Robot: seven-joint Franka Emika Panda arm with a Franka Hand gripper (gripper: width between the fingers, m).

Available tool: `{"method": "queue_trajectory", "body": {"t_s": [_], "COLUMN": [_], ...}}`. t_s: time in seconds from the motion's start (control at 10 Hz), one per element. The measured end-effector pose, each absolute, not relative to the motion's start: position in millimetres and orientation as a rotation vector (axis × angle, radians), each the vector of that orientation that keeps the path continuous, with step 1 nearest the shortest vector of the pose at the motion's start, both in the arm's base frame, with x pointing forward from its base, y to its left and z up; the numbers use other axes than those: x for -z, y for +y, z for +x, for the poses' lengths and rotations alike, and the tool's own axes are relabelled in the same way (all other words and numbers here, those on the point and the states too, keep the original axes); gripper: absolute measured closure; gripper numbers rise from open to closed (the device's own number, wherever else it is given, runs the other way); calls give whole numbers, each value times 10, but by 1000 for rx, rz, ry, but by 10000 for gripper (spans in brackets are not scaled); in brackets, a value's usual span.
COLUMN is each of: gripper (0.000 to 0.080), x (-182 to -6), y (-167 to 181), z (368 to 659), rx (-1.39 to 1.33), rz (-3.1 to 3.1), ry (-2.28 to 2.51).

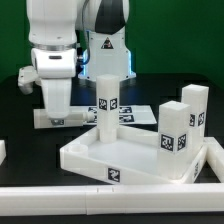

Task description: Assemble desk

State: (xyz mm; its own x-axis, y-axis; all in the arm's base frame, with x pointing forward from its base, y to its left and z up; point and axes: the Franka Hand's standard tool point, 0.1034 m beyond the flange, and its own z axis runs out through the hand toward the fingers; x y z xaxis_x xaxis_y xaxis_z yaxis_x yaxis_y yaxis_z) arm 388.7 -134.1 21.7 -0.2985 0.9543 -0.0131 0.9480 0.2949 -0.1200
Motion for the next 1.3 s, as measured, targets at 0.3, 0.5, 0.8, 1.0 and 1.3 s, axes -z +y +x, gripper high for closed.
{"method": "queue_trajectory", "body": {"t_s": [0.3, 0.5, 0.8, 1.0, 1.3], "gripper": [511, 511, 511, 442, 171], "x": [-219, -215, -166, -160, -318], "y": [-1443, -1487, -1544, -1552, -1774], "z": [3846, 3820, 3796, 3772, 3814], "rx": [-182, -195, -200, -202, -201], "rz": [-1580, -1429, -1227, -1229, -1347], "ry": [-2631, -2707, -2686, -2681, -2665]}}
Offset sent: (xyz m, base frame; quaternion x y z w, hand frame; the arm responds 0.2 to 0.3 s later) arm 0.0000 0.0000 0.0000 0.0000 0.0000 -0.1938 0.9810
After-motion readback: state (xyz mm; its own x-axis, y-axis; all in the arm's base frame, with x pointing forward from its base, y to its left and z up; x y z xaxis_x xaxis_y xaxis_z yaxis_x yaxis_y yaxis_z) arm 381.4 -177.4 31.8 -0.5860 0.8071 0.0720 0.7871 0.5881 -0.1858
